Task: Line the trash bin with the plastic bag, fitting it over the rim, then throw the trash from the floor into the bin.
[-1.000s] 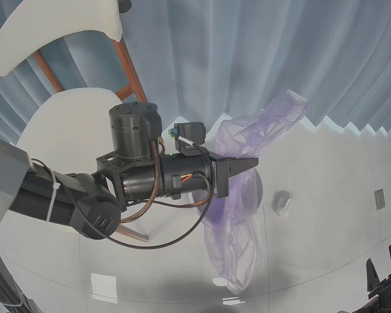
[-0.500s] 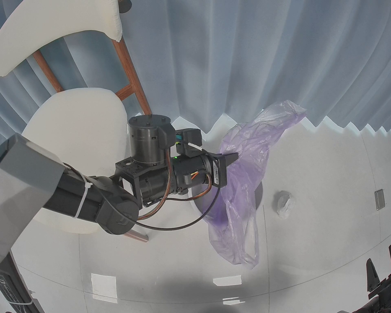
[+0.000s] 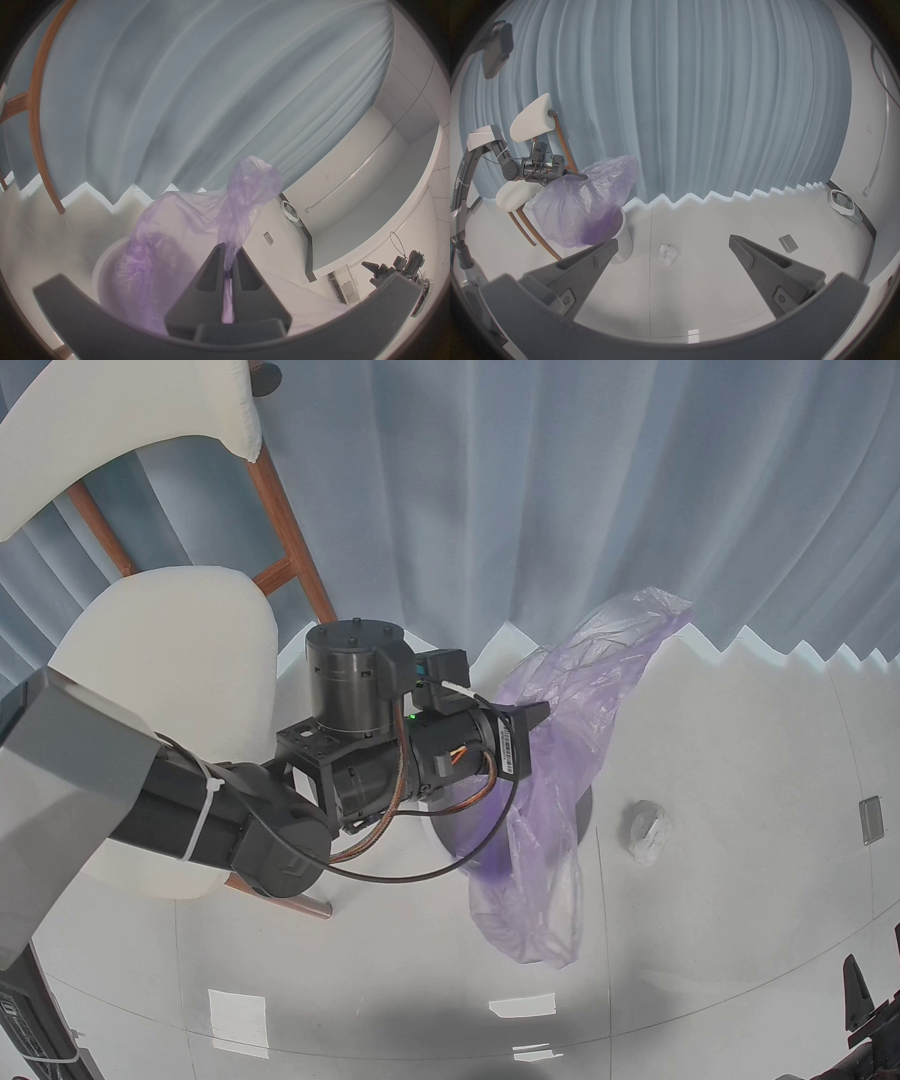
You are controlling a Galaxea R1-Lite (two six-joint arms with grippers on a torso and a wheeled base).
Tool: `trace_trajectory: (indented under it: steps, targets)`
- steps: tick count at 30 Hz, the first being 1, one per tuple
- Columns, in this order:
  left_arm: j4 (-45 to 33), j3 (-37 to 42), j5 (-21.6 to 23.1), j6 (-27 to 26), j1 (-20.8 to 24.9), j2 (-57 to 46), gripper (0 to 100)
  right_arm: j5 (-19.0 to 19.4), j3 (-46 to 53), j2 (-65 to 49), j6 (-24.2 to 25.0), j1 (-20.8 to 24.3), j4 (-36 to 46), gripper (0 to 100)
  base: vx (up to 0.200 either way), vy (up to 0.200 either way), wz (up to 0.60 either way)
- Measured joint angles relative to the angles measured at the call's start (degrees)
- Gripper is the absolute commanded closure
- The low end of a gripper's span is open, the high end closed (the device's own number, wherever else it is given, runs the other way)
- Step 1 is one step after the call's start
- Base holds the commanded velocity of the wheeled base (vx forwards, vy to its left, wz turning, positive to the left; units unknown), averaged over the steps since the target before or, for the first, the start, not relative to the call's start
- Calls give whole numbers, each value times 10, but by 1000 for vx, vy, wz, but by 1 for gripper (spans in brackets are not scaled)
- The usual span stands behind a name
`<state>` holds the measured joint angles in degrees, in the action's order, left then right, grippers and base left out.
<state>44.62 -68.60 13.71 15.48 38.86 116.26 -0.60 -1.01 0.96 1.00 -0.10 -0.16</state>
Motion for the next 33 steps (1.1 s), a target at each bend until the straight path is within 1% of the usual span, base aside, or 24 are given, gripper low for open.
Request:
trace_trajectory:
  steps: [5, 11, 15, 19, 22, 24, 27, 29, 33]
  targets:
    - [3, -1, -33, 0, 2, 0, 100, 0, 0, 0, 0, 0, 0, 0, 0, 0, 0]
    - [13, 0, -59, 0, 6, -7, 100, 0, 0, 0, 0, -1, 1, 0, 0, 0, 0]
    - [13, 1, -67, 1, 9, -20, 100, 6, 0, 0, 2, 0, -1, 0, 0, 0, 0]
    - [11, 5, -82, 1, 13, -33, 100, 10, -20, 6, 29, 8, -27, 0, 0, 0, 0]
    - [5, 11, -101, 2, 16, -42, 100, 15, -44, 34, 56, 26, -41, 0, 0, 0, 0]
    - [-1, 16, -117, 2, 18, -47, 100, 25, -58, 66, 74, 42, -46, 0, 0, 0, 0]
    - [-24, 20, -153, 1, 21, -54, 100, 48, -79, 130, 97, 72, -53, 0, 0, 0, 0]
    - [-47, 21, -184, 0, 22, -59, 100, 72, -93, 184, 108, 93, -59, 0, 0, 0, 0]
    - [-78, 18, -232, -3, 25, -65, 100, 124, -111, 287, 114, 130, -66, 0, 0, 0, 0]
